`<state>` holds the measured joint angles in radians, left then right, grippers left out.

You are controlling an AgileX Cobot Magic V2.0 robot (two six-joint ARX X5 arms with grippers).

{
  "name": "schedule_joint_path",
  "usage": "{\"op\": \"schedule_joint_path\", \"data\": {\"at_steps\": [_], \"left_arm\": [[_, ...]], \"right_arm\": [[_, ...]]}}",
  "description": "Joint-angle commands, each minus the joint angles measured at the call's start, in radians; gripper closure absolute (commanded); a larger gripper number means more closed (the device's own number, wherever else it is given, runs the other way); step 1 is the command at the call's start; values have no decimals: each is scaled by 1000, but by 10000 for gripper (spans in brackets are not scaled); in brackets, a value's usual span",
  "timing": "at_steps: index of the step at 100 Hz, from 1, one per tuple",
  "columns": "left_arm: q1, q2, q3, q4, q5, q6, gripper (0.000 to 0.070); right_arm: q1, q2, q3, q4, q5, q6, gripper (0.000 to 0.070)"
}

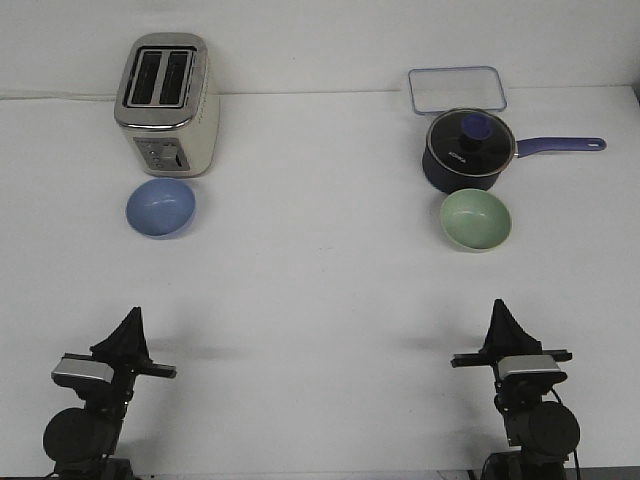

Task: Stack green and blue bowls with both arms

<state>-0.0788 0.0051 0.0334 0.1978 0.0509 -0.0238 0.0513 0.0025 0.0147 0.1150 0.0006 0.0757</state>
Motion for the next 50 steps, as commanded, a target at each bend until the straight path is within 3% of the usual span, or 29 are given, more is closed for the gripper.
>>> {"op": "schedule_joint_path", "data": {"at_steps": [1, 37, 50], "left_arm": [[1, -2, -19, 13, -3, 8, 688], [1, -2, -19, 13, -3, 8, 688], [1, -2, -19, 13, -3, 8, 688]], "right_arm": [[-1, -2, -2, 12, 0, 6, 700], [0, -1, 24, 0, -1, 6, 700], [0, 0, 100, -86, 0, 6, 700]]}}
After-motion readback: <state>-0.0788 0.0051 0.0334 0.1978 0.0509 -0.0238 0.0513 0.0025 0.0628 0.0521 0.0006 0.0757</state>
